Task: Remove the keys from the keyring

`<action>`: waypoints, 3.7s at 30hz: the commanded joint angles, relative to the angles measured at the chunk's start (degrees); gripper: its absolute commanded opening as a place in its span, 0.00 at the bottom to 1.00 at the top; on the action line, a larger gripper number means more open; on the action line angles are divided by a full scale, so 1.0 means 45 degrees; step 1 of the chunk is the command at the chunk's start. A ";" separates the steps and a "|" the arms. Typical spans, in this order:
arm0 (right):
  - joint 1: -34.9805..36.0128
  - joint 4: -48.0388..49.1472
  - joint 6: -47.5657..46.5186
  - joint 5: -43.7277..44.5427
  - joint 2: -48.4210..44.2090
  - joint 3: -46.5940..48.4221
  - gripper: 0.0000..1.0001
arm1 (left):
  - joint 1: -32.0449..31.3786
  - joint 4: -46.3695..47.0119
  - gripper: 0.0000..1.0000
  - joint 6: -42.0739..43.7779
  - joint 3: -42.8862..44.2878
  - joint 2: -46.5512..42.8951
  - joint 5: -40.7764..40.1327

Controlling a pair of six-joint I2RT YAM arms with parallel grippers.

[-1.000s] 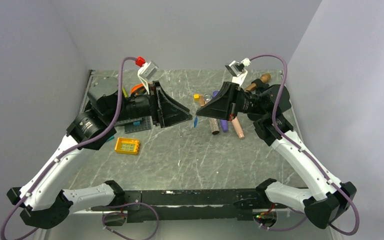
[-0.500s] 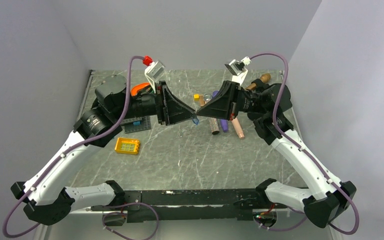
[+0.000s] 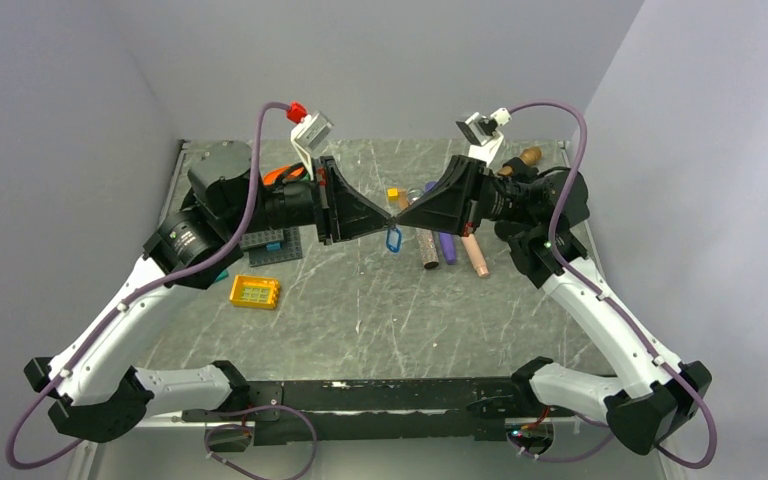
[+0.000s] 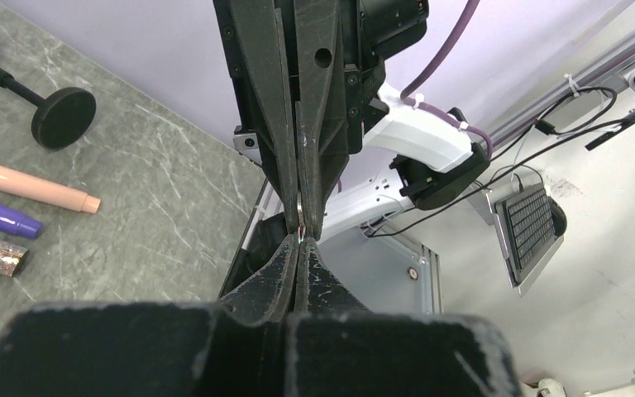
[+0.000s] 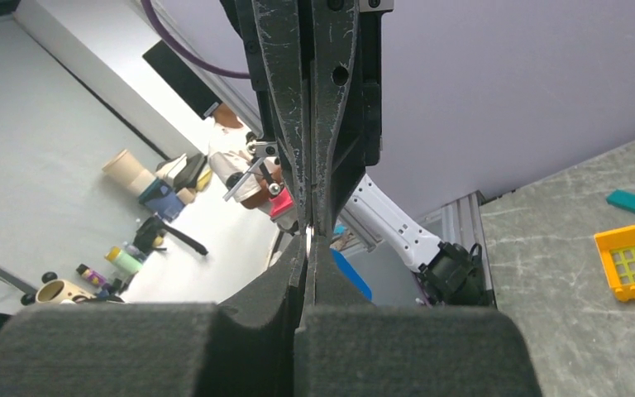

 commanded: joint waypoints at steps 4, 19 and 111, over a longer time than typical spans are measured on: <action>0.0023 0.1734 0.0590 0.0587 0.0589 0.1481 0.00 | -0.0196 0.0812 0.00 0.0117 0.1853 0.0287 -0.1103; 0.0591 0.5705 0.2059 0.2822 0.1987 0.1976 0.00 | -0.0993 0.3092 0.00 0.0187 0.1081 -0.0181 -0.4349; 0.1436 -0.7558 -0.4431 0.1258 -0.0072 0.2493 0.00 | 0.1669 -0.0622 0.41 0.0481 -0.0631 -0.0959 0.2595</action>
